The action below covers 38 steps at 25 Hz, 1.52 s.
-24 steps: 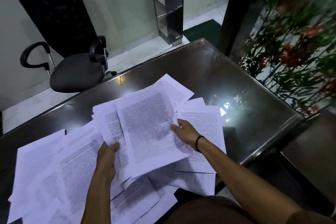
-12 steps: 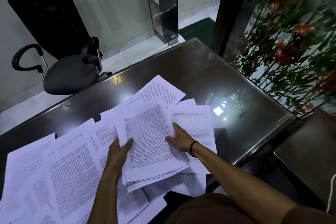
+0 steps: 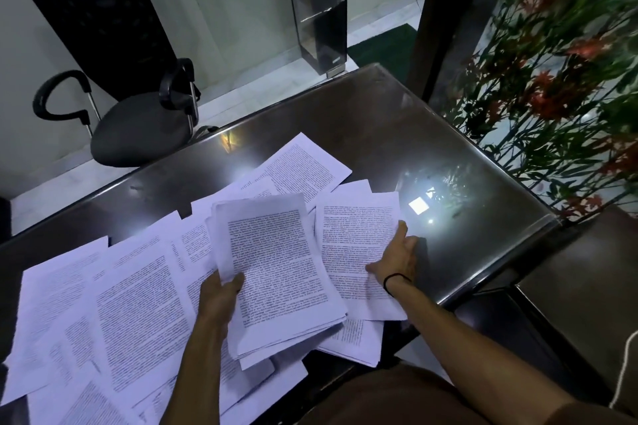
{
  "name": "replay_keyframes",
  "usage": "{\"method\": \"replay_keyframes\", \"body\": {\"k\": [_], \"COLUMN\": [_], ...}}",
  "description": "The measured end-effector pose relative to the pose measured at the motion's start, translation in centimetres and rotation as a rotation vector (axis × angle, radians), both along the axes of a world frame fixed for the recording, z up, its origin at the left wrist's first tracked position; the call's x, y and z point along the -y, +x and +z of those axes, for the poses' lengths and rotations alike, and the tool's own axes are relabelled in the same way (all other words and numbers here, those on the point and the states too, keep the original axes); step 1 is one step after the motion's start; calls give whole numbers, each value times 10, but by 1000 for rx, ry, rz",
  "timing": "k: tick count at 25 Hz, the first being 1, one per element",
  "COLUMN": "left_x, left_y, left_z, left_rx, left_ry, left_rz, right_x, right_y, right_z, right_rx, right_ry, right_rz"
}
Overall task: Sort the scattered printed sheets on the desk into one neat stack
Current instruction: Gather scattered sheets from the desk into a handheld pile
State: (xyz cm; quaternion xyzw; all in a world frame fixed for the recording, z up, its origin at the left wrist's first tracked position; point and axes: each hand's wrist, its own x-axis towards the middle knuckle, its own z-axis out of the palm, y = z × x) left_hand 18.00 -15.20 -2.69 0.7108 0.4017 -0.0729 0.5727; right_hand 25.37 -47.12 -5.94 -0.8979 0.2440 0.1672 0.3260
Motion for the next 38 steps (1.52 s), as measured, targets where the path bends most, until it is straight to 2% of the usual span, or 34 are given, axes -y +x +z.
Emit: {"method": "replay_keyframes", "body": {"k": [4, 9, 12, 14, 17, 20, 23, 26, 29, 30, 32, 34, 36, 38], "left_x": [-8, -25, -26, -31, -43, -57, -63, -69, -73, -75, -83, -90, -98, -103], "left_y": [5, 10, 9, 3, -5, -12, -18, -25, -42, -47, -59, -70, -79, -83], "left_z": [15, 28, 38, 45, 53, 58, 63, 58, 53, 54, 49, 35, 15, 5], "left_rx": [23, 51, 57, 78, 101, 106, 111, 142, 207, 209, 212, 183, 145, 110], "left_ry": [71, 97, 127, 146, 149, 78, 69, -114, -342, -411, -527, -454, -174, -87], "left_rz": [-37, -49, -71, -84, -90, -82, -134, -59, 111, 178, 258, 203, 132, 187], "right_x": [15, 26, 23, 12, -8, -40, -89, -139, -170, -177, -186, -193, -196, -199], "right_y": [4, 3, 6, 8, 17, 27, 23, 3, -17, -21, -27, -34, -38, -34], "right_z": [12, 42, 59, 73, 90, 120, 138, 117, 95, 87, 71, 55, 44, 36], "right_rx": [100, 200, 230, 204, 197, 166, 193, 202, 59, 23, -27, -85, -122, -153], "right_ry": [24, -76, 27, 187, 378, 308, 284, 258, 513, 556, 527, 511, 561, 596], "right_rz": [-83, -2, -13, 19, 174, 468, 511, 445, 248, 240, 362, 481, 529, 540]}}
